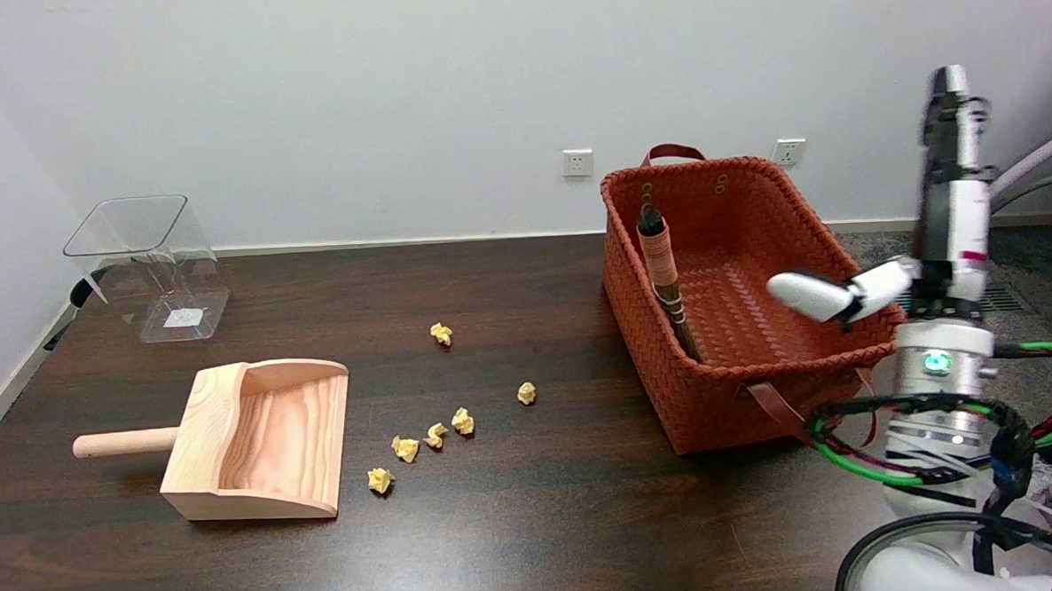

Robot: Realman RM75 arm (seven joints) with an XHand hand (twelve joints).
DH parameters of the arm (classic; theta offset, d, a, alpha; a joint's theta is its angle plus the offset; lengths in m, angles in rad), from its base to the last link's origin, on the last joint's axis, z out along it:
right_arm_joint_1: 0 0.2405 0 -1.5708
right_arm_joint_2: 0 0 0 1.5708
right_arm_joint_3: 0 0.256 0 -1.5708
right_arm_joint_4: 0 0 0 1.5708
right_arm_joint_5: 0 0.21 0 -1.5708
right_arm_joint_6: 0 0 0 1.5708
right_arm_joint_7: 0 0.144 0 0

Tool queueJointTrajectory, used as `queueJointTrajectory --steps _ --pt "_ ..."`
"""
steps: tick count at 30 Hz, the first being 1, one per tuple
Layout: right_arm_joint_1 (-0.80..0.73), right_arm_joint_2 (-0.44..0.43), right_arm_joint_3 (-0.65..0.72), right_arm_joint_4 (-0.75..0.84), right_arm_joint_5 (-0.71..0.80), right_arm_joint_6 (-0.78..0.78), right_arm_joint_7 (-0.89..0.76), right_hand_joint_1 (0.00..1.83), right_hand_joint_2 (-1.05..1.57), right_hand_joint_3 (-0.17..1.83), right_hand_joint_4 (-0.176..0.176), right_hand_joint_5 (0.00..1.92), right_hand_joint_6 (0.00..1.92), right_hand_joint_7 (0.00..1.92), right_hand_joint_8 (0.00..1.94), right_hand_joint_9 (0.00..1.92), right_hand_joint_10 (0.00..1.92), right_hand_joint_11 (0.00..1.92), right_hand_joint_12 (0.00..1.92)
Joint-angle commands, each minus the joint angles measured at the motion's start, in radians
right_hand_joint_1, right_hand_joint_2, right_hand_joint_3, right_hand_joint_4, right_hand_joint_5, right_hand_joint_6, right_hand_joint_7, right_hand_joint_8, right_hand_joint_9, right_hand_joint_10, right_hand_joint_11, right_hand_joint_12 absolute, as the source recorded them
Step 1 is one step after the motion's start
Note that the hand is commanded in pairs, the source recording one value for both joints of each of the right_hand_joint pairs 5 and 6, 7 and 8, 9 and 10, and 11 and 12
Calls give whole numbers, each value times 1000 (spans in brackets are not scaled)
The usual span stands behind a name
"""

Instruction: Pick up the broom by its handle.

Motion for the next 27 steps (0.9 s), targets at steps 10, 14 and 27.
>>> queueJointTrajectory --steps 10,14,27 --pt "15 -47 -103 -231 -76 -455 -322 1034 -596 802 0 7 7 17 17 7 7 7 7" --pt "26 -47 -95 -235 -51 -503 -323 1038 -595 814 0 12 12 16 16 12 12 12 12" --pt "71 -50 -66 -167 19 -554 -316 1056 -590 874 0 37 37 52 52 37 37 37 37"
